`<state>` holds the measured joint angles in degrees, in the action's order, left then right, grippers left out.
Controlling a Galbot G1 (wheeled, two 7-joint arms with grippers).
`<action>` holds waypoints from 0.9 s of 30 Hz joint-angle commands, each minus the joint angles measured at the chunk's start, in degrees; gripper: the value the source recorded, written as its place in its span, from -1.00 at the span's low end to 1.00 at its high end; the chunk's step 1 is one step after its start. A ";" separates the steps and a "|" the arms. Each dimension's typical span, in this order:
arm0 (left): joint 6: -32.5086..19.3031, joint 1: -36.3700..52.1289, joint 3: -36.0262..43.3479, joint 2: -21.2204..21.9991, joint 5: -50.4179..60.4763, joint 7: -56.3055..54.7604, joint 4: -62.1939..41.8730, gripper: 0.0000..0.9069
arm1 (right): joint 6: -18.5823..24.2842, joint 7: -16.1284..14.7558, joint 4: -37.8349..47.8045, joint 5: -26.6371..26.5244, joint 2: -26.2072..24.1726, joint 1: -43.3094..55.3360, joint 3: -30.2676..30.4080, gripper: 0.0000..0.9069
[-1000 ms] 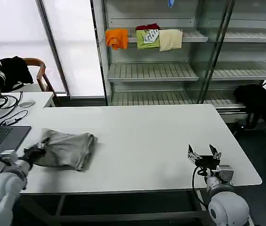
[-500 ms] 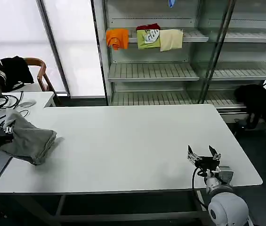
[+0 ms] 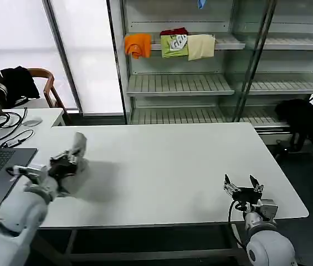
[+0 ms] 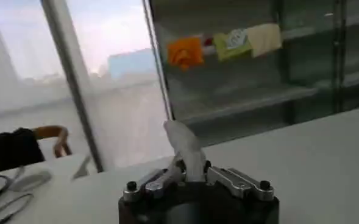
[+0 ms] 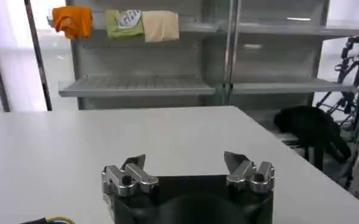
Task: Fold and organize the clothes.
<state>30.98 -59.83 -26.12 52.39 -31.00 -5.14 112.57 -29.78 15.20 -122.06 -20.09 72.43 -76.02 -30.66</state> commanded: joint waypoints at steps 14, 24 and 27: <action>1.14 19.90 29.25 27.22 -3.64 -3.86 -17.86 1.00 | -1.61 -0.26 -0.15 6.18 4.59 -0.57 1.72 1.00; -5.82 19.03 30.47 34.31 -8.21 -1.36 -17.60 1.00 | -1.99 -0.89 2.90 3.93 5.96 2.78 4.79 1.00; -6.44 19.64 29.54 33.74 -9.26 -4.07 -15.66 1.00 | -2.38 -0.02 2.89 -0.32 6.12 4.01 5.99 1.00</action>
<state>29.18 -42.51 1.36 80.18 -36.32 -7.99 97.47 -31.70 14.66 -120.42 -15.63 77.66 -74.47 -27.06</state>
